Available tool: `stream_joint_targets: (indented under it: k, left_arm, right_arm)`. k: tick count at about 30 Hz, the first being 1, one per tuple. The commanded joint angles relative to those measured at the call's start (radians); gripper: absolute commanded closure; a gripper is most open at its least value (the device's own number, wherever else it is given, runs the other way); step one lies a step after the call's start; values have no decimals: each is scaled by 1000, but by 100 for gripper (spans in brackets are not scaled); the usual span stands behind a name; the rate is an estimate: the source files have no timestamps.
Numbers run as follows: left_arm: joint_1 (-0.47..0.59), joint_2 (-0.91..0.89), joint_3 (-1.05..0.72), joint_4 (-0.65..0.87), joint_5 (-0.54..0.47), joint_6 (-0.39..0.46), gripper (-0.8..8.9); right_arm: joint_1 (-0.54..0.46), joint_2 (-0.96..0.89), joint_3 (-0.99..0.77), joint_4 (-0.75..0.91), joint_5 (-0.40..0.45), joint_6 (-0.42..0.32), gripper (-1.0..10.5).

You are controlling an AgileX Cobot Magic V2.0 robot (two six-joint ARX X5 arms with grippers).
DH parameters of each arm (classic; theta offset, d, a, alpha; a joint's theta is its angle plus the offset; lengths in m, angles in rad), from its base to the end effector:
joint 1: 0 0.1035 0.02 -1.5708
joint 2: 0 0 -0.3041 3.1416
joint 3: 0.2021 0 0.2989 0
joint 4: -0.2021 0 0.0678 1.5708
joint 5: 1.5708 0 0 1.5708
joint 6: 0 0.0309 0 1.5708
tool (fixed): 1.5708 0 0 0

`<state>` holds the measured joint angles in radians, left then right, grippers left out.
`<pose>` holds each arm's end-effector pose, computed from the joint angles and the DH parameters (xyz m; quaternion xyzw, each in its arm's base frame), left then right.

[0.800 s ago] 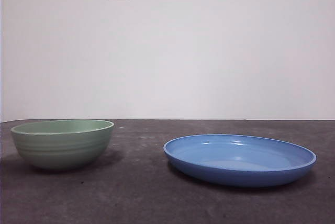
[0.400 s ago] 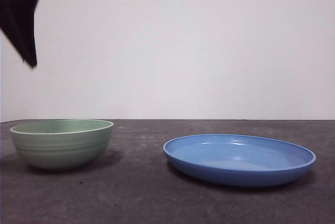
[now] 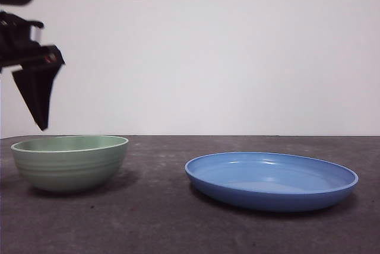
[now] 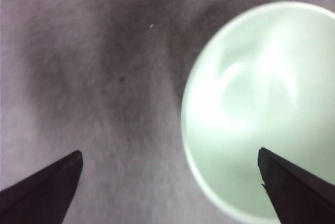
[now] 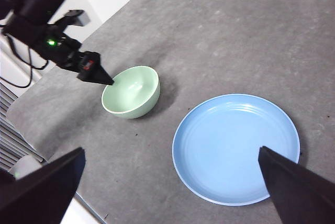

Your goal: Place the green bowl on the blue plate

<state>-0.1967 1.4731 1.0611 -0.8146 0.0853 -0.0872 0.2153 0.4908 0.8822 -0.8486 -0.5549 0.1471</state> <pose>0.3093 -0.0643 0.2511 -0.0033 0.5791 -0.0898 0.8103 0.0786 0.0338 0.3725 0.1045 0.2496 0.3485 0.8974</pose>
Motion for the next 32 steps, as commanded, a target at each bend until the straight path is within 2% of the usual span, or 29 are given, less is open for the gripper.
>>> stream_joint_targets:
  k: [1, 3, 9, 19, 23, 25, 32]
  left_arm:
    - [-1, 76, 55, 7, 39, 20, 252]
    - [0, 119, 79, 7, 68, 22, 252]
    - [0, 208, 129, 26, 68, 19, 281]
    - [0, 254, 133, -22, 68, 21, 564]
    - [0, 254, 134, -19, 68, 21, 749]
    - [0, 254, 135, -15, 68, 23, 808]
    - [-1, 254, 164, -36, 68, 23, 807]
  right_arm:
    - [4, 4, 16, 9, -2, 10, 294]
    - [4, 4, 16, 9, -2, 10, 294]
    - [4, 4, 16, 7, -3, 10, 294]
    - [4, 4, 16, 2, -2, 10, 294]
    - [4, 4, 16, 2, -2, 10, 294]
    - [4, 4, 16, 2, -2, 10, 294]
    - [4, 4, 16, 2, -2, 10, 294]
